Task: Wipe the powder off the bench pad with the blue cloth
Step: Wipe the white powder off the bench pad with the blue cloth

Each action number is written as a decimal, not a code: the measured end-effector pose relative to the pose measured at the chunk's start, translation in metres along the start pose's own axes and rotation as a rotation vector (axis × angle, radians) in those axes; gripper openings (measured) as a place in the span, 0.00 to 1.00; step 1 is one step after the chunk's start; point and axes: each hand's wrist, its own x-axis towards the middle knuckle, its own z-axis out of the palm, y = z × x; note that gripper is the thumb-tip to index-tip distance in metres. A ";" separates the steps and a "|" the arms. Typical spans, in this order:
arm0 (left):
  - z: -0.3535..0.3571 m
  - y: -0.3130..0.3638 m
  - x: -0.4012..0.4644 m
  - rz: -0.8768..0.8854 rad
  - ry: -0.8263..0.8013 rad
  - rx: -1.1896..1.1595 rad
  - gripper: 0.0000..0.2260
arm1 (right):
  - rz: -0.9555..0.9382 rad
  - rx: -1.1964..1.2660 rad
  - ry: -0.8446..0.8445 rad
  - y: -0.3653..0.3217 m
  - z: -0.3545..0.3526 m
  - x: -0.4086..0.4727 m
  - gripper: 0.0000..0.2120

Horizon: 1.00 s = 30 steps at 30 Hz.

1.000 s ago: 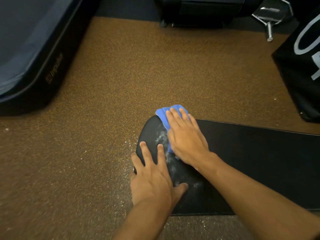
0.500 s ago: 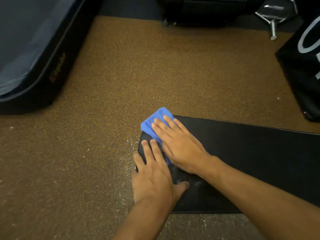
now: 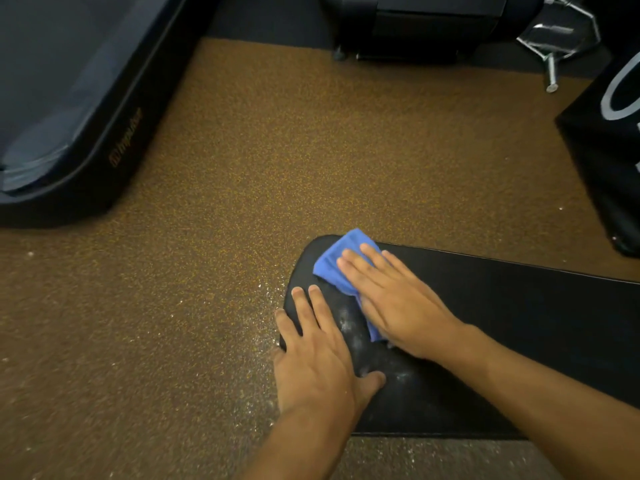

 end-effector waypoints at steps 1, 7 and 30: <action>0.000 0.000 0.000 0.000 0.000 0.000 0.66 | 0.085 0.013 0.012 0.000 0.000 0.015 0.32; 0.001 0.000 0.001 -0.007 -0.032 0.039 0.63 | 0.043 0.017 0.040 -0.028 0.008 0.032 0.31; 0.005 -0.004 0.002 0.019 0.000 0.055 0.62 | 0.047 0.037 0.074 -0.045 0.020 0.008 0.28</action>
